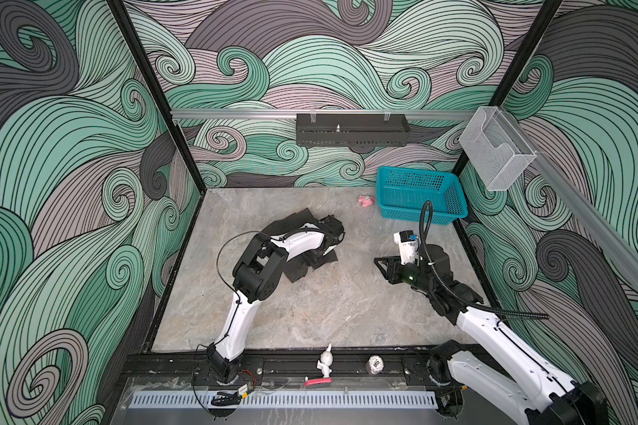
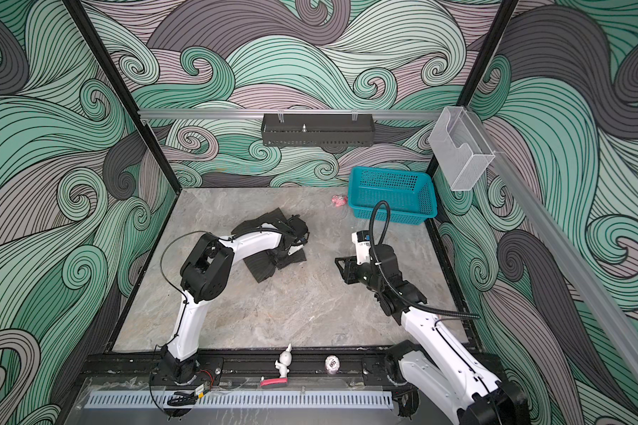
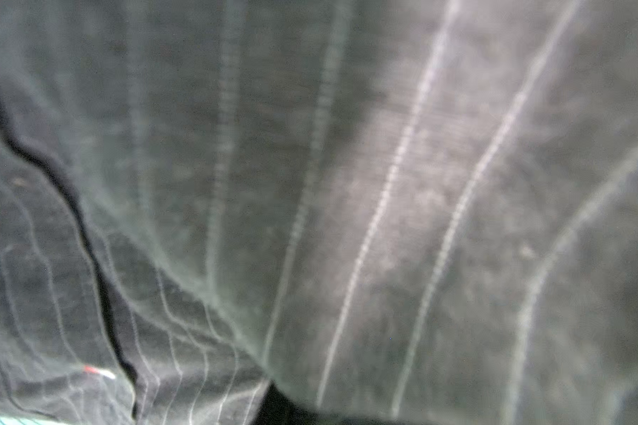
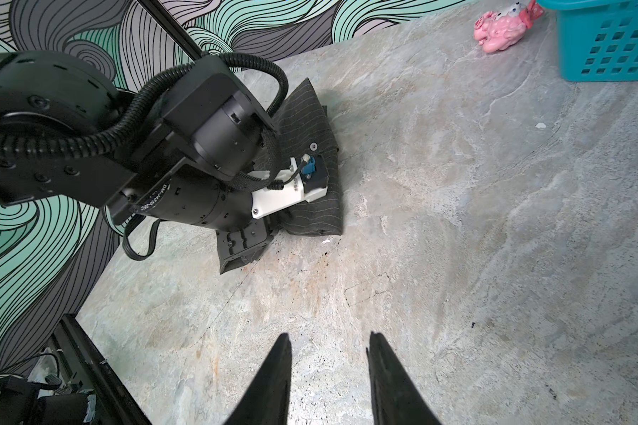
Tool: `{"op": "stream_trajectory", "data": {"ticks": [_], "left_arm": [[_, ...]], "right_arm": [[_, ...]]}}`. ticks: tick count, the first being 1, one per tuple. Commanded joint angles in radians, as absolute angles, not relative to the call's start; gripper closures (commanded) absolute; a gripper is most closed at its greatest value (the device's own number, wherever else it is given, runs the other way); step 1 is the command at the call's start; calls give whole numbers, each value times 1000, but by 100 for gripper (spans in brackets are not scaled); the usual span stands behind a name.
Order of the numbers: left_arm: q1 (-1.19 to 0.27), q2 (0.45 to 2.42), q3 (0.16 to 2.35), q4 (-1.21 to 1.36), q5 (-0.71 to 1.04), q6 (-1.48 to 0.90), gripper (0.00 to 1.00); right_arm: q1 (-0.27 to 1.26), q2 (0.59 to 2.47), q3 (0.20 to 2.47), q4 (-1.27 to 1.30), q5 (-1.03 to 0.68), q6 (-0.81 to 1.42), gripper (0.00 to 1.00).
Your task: Fold and stack the long sleeve shirts
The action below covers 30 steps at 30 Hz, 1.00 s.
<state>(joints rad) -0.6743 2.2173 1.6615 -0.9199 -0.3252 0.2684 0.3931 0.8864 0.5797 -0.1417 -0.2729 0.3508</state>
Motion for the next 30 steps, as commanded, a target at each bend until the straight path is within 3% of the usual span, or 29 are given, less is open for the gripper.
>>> {"op": "stream_trajectory", "data": {"ticks": [1, 8, 19, 25, 30], "left_arm": [[-649, 2361, 1569, -952, -267, 273, 100], [-686, 2150, 1571, -959, -165, 304, 100], [-756, 1977, 1743, -1140, 402, 251, 100], [-767, 1866, 1814, -1023, 739, 187, 100], [-669, 1806, 1706, -698, 944, -51, 100]], "right_arm": [[389, 873, 583, -156, -289, 345, 63], [387, 875, 599, -167, -269, 351, 62], [338, 917, 664, -222, -224, 391, 59], [277, 883, 720, -294, -213, 356, 59], [240, 881, 766, -346, -218, 341, 59]]}}
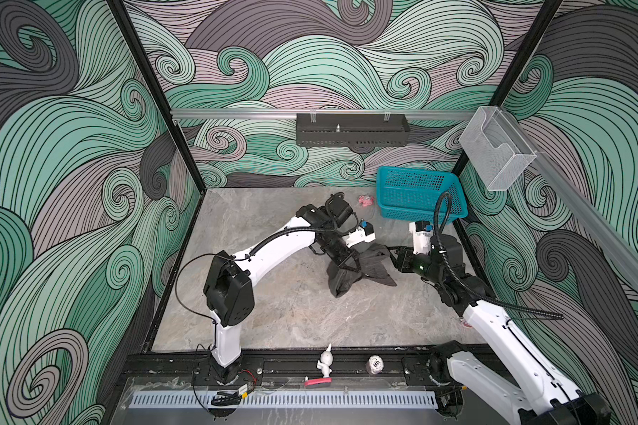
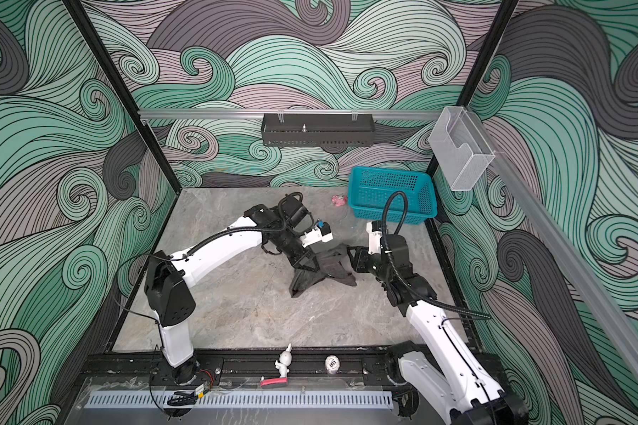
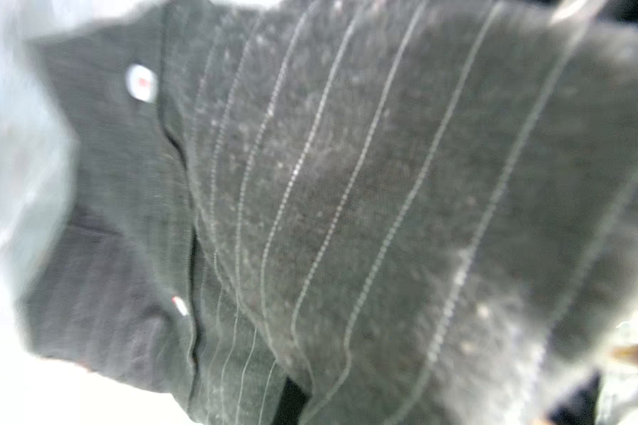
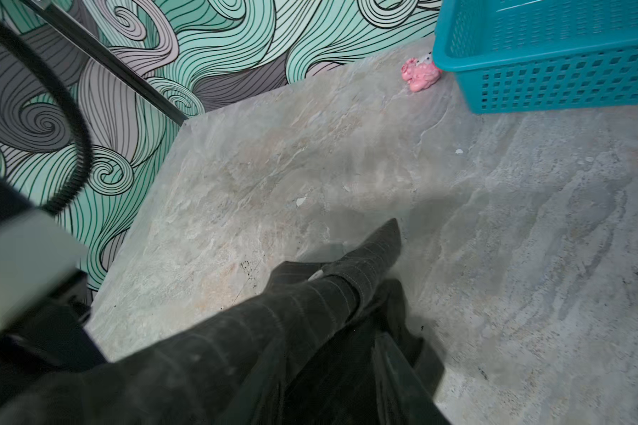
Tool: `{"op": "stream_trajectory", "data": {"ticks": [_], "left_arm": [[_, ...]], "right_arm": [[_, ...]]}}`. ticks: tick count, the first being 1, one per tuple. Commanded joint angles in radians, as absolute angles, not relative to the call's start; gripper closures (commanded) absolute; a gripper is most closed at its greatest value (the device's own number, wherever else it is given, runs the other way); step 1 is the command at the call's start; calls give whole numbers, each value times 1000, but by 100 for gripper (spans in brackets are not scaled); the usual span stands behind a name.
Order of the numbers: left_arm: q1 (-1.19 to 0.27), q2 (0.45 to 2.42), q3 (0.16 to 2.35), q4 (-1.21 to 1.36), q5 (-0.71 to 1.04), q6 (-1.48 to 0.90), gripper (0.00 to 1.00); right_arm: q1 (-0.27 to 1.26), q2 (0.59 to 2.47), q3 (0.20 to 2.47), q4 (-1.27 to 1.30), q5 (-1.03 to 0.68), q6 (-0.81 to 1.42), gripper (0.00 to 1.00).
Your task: Fold and stack the long sleeve shirts
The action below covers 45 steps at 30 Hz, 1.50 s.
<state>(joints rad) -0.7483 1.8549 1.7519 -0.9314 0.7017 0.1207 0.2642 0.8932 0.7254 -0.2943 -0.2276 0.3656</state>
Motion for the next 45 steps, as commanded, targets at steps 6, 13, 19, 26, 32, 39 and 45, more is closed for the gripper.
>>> {"op": "stream_trajectory", "data": {"ticks": [6, 13, 19, 26, 32, 39, 45], "left_arm": [[-499, 1936, 1533, -474, 1006, -292, 100], [-415, 2136, 1468, -511, 896, -340, 100], [-342, 2114, 1382, -531, 781, -382, 100], [-305, 2081, 1324, -578, 669, -407, 85], [-288, 1986, 1268, -566, 629, -428, 51], [-259, 1884, 1222, -589, 601, -426, 35], [-231, 1756, 1191, -660, 555, -390, 33]], "right_arm": [[228, 893, 796, -383, -231, 352, 56], [223, 987, 816, -398, -290, 377, 46], [223, 1046, 799, -378, -317, 373, 43], [225, 1201, 805, -391, -370, 376, 38], [287, 1285, 806, -401, -385, 459, 36], [366, 1390, 799, -322, -382, 543, 34], [369, 1397, 815, -404, -311, 555, 25]]}}
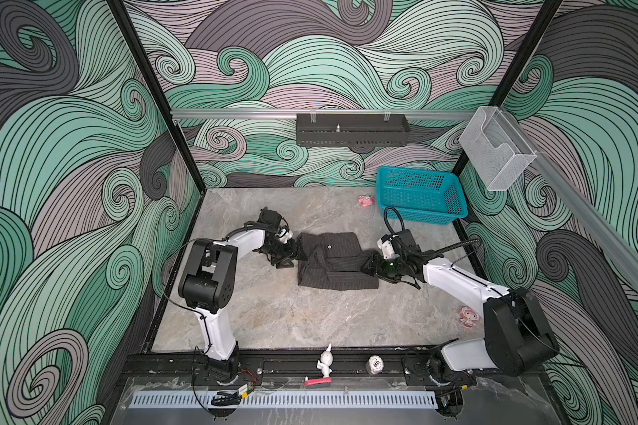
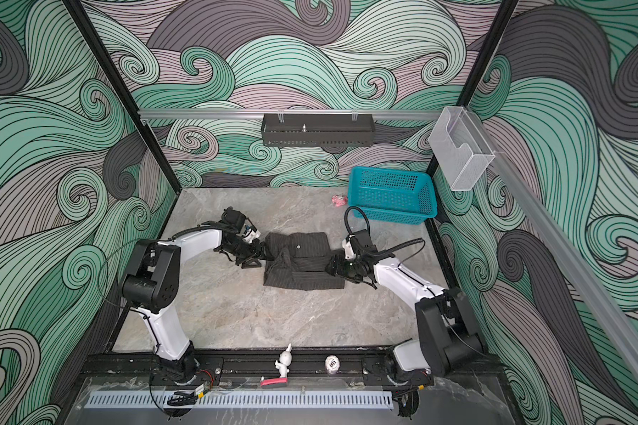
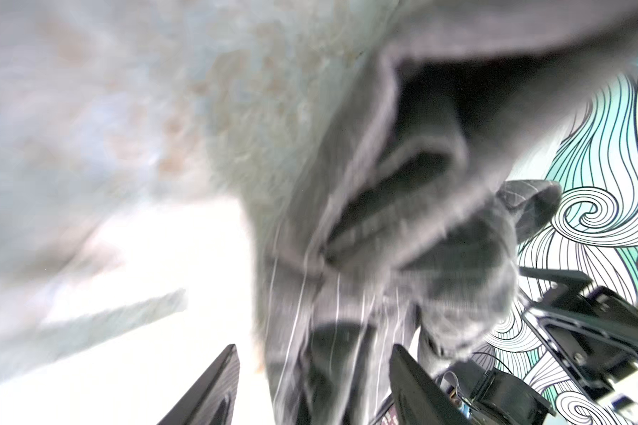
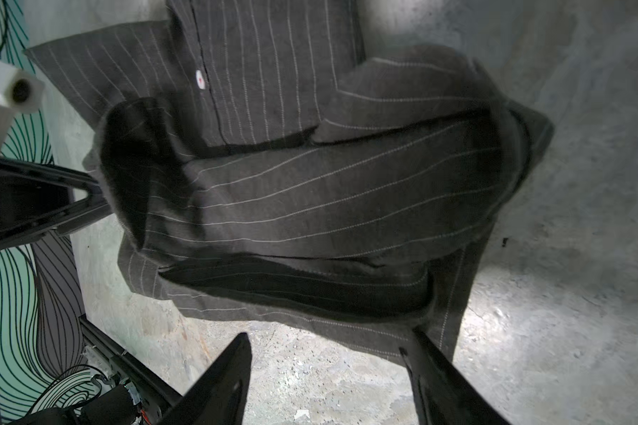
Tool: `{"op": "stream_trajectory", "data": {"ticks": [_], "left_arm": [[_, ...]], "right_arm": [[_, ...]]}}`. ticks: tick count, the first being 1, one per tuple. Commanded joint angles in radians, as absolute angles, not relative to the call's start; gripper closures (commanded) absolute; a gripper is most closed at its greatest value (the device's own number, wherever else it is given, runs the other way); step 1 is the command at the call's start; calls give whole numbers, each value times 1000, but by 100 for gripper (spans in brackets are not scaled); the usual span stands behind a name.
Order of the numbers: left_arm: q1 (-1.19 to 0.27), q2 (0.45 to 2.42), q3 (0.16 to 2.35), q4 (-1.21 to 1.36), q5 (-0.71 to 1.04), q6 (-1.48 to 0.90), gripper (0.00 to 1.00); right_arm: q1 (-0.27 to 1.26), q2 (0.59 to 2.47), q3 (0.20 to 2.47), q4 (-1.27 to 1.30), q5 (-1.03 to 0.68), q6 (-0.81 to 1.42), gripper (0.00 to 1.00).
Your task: Fold and stack the long sleeve shirts
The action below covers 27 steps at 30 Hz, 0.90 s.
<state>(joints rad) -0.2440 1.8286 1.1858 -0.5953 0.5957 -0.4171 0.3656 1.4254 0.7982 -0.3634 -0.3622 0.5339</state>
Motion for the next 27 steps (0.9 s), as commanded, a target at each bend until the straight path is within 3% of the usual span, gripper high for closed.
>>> {"op": "stream_trajectory", "data": {"ticks": [1, 11, 19, 27], "left_arm": [[-230, 1732, 1189, -678, 549, -379, 33], [-325, 1642, 1151, -593, 644, -458, 34], [-419, 1702, 1164, -472, 683, -566, 34], [-446, 1768, 1161, -438, 677, -603, 35]], "right_arm": [[369, 1382, 815, -419, -291, 554, 20], [368, 1508, 868, -408, -308, 509, 24], [365, 1523, 969, -419, -392, 463, 57], [365, 1573, 1060, -426, -456, 494, 79]]}}
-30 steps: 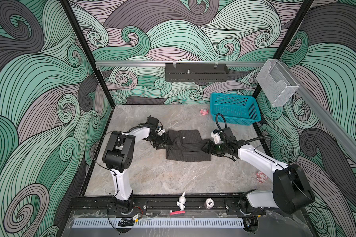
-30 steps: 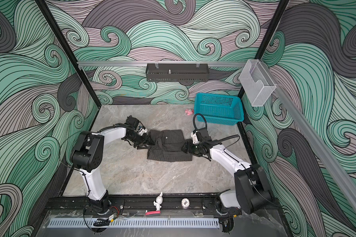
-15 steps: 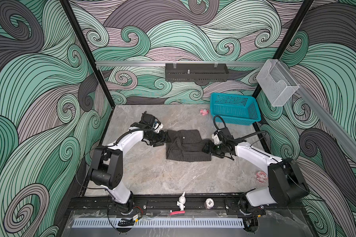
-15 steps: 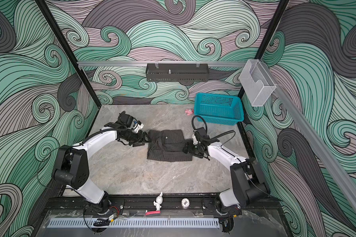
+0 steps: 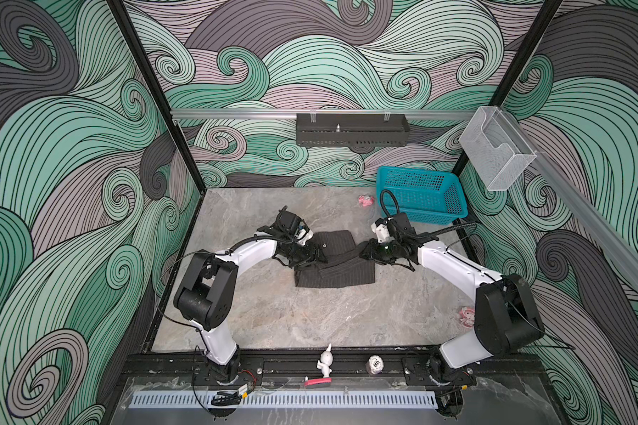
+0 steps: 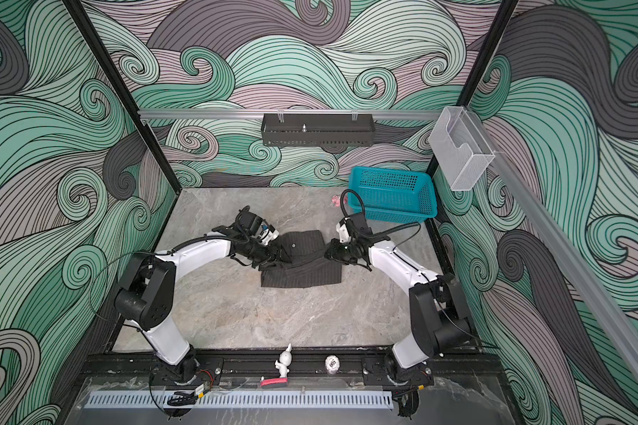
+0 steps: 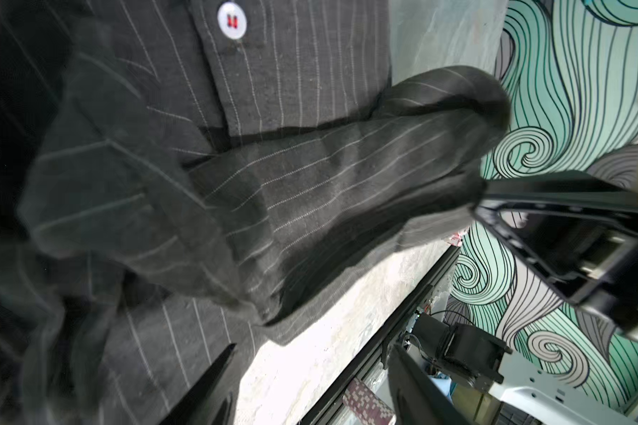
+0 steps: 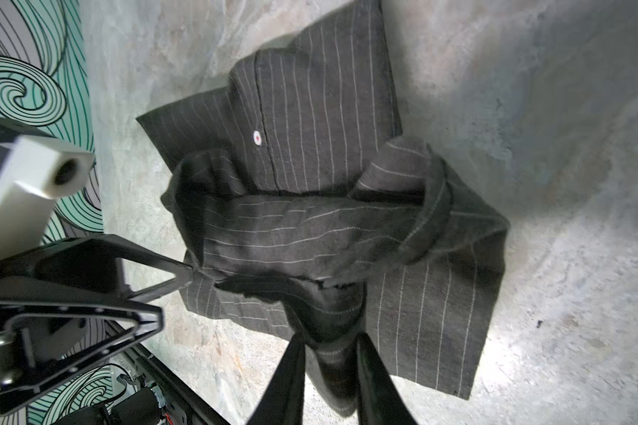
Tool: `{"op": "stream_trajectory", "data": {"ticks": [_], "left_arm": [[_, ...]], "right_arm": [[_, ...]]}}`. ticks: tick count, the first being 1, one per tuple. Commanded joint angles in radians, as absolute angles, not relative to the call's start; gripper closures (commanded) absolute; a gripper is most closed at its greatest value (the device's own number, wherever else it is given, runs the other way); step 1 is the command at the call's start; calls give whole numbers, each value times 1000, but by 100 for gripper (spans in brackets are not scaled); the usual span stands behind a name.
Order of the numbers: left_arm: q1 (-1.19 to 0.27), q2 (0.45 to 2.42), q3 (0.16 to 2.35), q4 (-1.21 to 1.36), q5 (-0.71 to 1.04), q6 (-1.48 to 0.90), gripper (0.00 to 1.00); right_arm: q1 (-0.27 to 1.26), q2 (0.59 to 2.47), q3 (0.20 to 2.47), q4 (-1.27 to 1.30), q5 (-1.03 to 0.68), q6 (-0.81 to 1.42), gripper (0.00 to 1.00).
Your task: Fold and stack the long sleeve shirts
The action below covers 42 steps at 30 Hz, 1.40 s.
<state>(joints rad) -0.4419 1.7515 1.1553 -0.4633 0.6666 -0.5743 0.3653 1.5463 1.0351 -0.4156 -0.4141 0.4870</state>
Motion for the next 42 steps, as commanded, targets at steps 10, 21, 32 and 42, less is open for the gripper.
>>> {"op": "stream_trajectory", "data": {"ticks": [10, 21, 32, 42], "left_arm": [[-431, 1786, 1169, -494, 608, -577, 34], [-407, 1854, 1249, -460, 630, -620, 94], [-300, 1599, 1155, -518, 632, -665, 100], [-211, 1766, 1168, -422, 682, -783, 100]], "right_arm": [[361, 1650, 1178, -426, -514, 547, 91], [324, 1690, 1217, -366, -596, 651, 96], [310, 1782, 1313, -406, -633, 626, 94], [331, 1981, 1483, -411, -643, 618, 93]]}}
